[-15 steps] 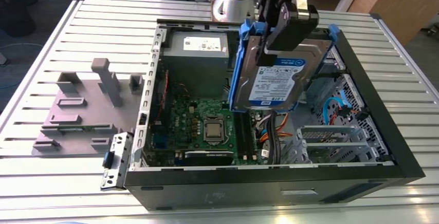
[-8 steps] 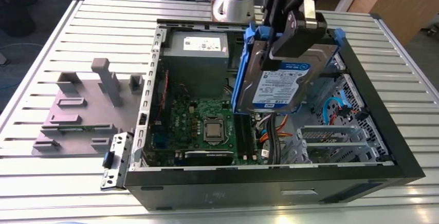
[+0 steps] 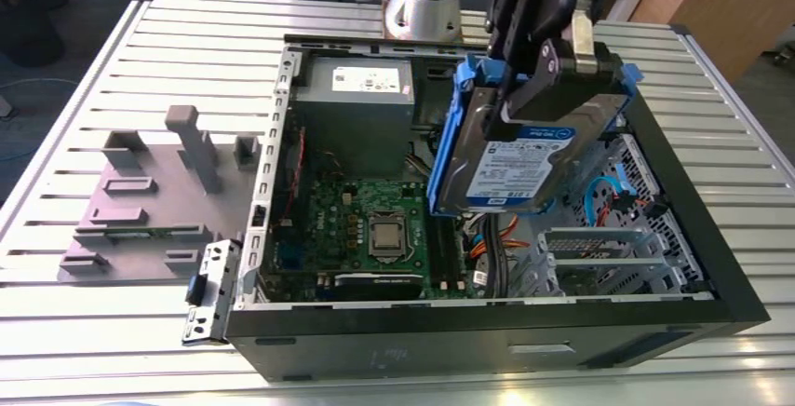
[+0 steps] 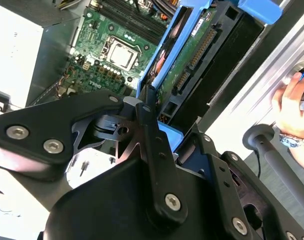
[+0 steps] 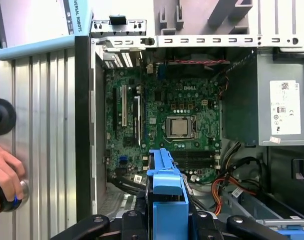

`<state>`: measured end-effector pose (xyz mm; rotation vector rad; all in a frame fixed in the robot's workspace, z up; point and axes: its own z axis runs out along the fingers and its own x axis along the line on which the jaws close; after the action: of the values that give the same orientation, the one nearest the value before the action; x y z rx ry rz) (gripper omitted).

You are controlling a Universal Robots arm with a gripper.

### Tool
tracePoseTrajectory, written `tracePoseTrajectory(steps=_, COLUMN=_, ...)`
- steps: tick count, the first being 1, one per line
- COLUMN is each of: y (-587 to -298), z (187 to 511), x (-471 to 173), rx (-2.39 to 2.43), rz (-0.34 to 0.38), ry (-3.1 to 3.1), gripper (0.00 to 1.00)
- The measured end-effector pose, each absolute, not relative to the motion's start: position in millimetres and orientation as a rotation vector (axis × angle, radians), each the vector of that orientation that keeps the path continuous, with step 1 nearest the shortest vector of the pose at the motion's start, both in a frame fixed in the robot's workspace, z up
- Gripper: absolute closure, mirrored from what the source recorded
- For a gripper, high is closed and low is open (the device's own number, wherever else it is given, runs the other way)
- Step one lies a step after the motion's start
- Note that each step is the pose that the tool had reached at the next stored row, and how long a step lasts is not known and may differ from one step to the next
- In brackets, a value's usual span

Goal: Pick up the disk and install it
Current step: 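Pick up the disk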

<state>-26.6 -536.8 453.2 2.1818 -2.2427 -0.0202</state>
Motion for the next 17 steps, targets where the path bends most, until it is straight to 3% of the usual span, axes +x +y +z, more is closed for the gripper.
tracePoseTrajectory(steps=17, y=-557, z=449, x=10, rx=2.191, rz=-0.056, ry=-2.252, gripper=0.63)
